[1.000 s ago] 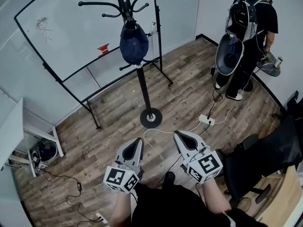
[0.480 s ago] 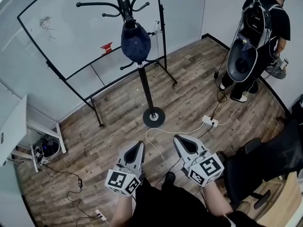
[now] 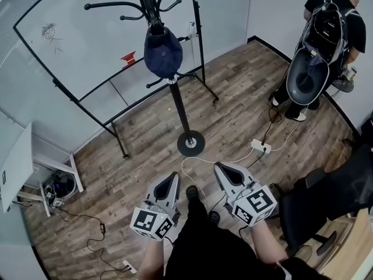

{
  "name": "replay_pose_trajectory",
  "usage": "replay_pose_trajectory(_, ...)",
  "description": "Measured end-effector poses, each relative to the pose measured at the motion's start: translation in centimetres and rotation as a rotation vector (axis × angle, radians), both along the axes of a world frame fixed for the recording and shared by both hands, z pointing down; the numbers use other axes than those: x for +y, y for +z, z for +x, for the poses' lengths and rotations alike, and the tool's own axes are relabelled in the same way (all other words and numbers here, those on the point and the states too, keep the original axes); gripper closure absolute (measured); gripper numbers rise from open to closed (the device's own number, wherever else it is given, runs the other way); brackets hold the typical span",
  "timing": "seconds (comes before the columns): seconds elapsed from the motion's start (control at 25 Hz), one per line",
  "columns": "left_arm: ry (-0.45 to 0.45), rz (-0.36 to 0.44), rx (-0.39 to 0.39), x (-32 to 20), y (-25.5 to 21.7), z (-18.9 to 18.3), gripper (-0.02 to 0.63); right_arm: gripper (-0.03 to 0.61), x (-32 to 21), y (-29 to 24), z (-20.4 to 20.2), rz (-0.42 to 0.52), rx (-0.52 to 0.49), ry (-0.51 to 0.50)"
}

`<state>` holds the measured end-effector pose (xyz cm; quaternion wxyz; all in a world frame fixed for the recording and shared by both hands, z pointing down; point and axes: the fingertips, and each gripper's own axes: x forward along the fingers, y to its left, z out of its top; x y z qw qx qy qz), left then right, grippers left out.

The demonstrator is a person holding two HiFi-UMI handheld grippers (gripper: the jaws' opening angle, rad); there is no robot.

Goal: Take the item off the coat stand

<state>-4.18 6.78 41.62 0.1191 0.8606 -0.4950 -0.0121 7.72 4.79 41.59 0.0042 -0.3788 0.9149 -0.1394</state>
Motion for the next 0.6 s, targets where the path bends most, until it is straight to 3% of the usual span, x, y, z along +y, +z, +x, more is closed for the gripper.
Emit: replay_pose_trajectory(0.6,0.006,0.040,0.022,-13.7,-1.4,-4.3,0.600,0.548,-12.8,-2.8,-4.6,0.041,0.042,-0.012)
